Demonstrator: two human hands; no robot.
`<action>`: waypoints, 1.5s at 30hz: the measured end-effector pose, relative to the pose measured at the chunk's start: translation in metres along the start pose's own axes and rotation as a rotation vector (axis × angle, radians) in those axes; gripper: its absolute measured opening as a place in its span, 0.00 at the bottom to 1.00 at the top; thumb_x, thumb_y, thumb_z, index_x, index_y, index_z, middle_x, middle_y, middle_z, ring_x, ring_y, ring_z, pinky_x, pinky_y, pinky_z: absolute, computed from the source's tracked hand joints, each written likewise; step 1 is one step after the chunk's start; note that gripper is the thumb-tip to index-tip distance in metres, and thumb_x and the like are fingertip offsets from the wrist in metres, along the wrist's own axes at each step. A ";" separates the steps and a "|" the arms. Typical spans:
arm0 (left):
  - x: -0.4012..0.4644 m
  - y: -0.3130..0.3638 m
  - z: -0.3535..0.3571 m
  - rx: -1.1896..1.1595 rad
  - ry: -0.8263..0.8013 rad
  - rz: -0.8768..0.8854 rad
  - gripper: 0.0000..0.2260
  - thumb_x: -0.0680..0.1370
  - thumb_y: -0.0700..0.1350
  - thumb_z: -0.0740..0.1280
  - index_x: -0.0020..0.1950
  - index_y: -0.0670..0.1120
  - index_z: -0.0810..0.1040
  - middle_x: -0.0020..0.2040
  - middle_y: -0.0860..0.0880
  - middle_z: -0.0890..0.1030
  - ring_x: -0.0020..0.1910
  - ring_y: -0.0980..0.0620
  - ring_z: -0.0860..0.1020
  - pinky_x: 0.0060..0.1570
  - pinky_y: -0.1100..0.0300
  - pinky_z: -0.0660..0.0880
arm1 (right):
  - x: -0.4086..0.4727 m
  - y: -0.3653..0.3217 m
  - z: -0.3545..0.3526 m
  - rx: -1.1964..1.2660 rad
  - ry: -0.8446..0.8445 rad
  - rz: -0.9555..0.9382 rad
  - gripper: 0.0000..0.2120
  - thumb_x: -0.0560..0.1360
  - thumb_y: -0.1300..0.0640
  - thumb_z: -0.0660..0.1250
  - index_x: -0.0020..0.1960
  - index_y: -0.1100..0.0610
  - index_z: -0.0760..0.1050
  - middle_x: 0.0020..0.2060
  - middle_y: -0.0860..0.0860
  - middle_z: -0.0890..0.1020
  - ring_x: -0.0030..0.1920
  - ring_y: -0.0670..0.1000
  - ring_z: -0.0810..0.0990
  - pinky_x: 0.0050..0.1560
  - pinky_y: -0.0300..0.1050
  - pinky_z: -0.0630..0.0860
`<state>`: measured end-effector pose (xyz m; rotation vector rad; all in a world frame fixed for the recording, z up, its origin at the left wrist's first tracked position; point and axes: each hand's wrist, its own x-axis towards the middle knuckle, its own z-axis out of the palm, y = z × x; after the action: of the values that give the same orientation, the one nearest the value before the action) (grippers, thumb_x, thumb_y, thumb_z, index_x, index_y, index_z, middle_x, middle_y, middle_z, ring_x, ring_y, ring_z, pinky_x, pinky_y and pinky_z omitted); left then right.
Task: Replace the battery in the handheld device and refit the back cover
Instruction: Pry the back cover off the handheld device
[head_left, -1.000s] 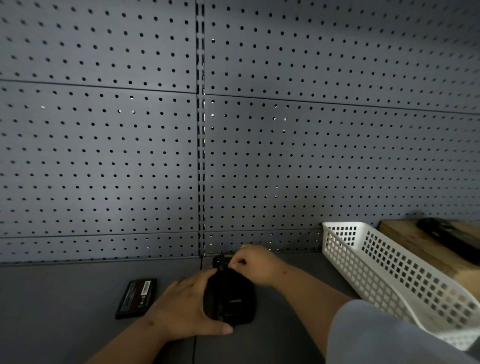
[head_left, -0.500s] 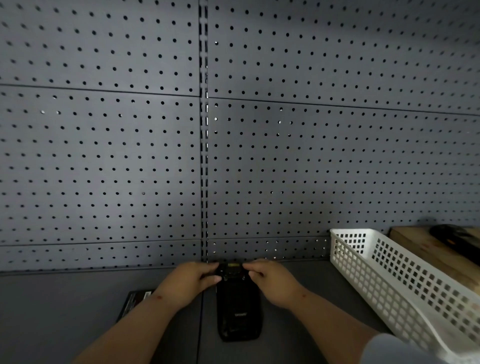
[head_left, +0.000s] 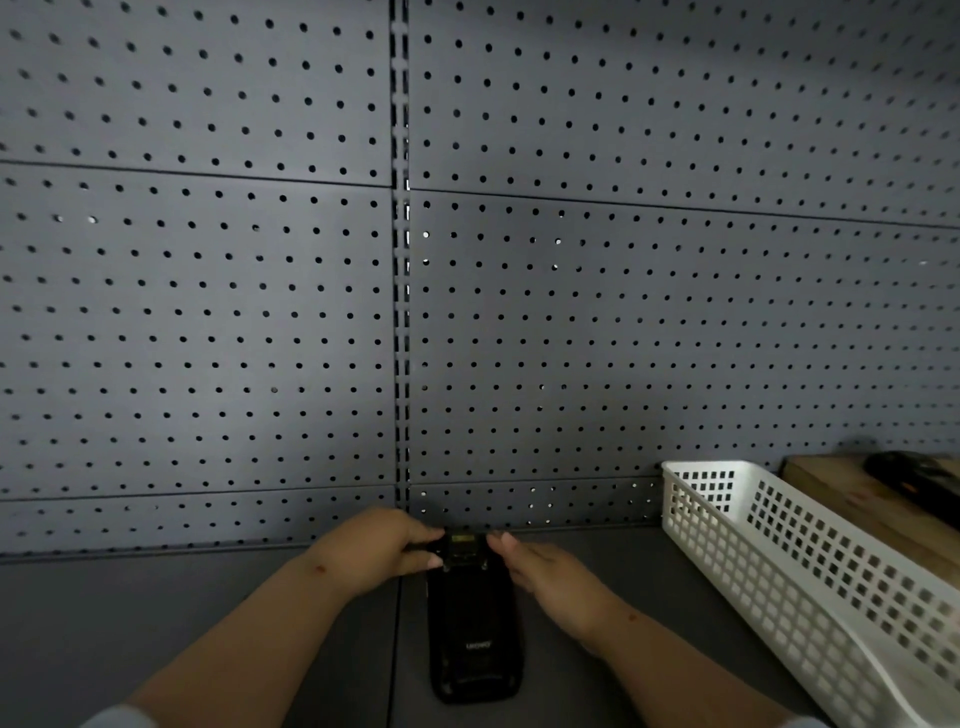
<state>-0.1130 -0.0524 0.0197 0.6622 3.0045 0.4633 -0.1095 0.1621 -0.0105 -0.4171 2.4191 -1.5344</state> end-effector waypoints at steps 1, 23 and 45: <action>0.001 0.000 -0.001 0.025 0.002 0.016 0.18 0.77 0.50 0.62 0.67 0.52 0.69 0.62 0.50 0.77 0.55 0.59 0.73 0.42 0.76 0.64 | -0.001 0.000 0.001 0.026 0.005 0.002 0.28 0.73 0.35 0.54 0.64 0.52 0.72 0.67 0.50 0.73 0.66 0.48 0.71 0.73 0.51 0.63; 0.004 0.002 -0.002 0.258 0.069 0.150 0.16 0.79 0.50 0.59 0.64 0.47 0.73 0.57 0.45 0.80 0.54 0.49 0.77 0.53 0.58 0.72 | -0.005 0.001 0.001 -0.011 -0.007 0.000 0.31 0.73 0.33 0.48 0.67 0.49 0.68 0.71 0.47 0.68 0.70 0.48 0.66 0.74 0.49 0.59; -0.071 0.048 0.038 -0.091 -0.099 -0.224 0.60 0.50 0.81 0.49 0.73 0.51 0.35 0.77 0.53 0.47 0.74 0.60 0.46 0.74 0.56 0.44 | -0.015 -0.028 0.001 -0.736 -0.030 -0.353 0.16 0.79 0.52 0.57 0.65 0.52 0.72 0.60 0.53 0.72 0.60 0.51 0.70 0.61 0.40 0.67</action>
<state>-0.0251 -0.0301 -0.0053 0.3266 2.8967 0.5338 -0.0920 0.1551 0.0156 -1.0326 2.9307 -0.6508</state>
